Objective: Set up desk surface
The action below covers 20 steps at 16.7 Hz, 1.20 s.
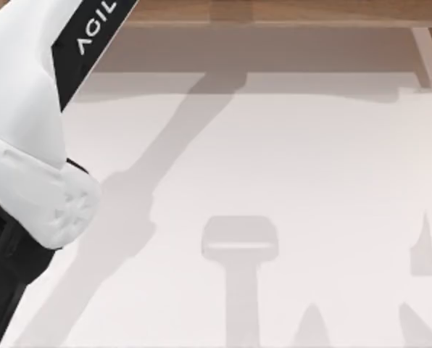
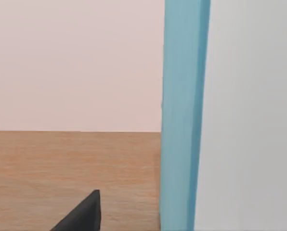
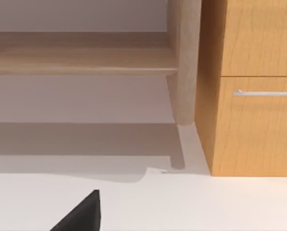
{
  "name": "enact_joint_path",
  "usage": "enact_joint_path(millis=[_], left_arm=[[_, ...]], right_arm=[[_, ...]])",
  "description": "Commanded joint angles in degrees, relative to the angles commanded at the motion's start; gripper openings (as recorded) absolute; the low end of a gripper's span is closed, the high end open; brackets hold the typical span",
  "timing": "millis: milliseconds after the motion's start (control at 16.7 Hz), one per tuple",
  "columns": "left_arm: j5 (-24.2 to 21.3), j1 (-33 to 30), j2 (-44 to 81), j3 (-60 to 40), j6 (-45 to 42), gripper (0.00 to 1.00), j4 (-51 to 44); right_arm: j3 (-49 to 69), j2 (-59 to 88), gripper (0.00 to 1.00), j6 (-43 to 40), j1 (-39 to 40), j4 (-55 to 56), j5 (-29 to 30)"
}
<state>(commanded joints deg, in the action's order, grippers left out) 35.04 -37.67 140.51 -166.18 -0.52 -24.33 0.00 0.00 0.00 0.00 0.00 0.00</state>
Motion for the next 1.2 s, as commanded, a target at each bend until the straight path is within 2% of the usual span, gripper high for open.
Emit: enact_joint_path(millis=[120, 900, 1200], left_arm=[[0.0, 0.0, 0.0, 0.0, 0.0, 1.00, 0.0], [0.0, 0.0, 0.0, 0.0, 0.0, 0.02, 0.0], [0.0, 0.0, 0.0, 0.0, 0.0, 0.00, 0.0]], right_arm=[[0.0, 0.0, 1.00, 0.0, 0.0, 0.0, 0.0], [0.0, 0.0, 1.00, 0.0, 0.0, 0.0, 0.0], [0.0, 0.0, 1.00, 0.0, 0.0, 0.0, 0.0]])
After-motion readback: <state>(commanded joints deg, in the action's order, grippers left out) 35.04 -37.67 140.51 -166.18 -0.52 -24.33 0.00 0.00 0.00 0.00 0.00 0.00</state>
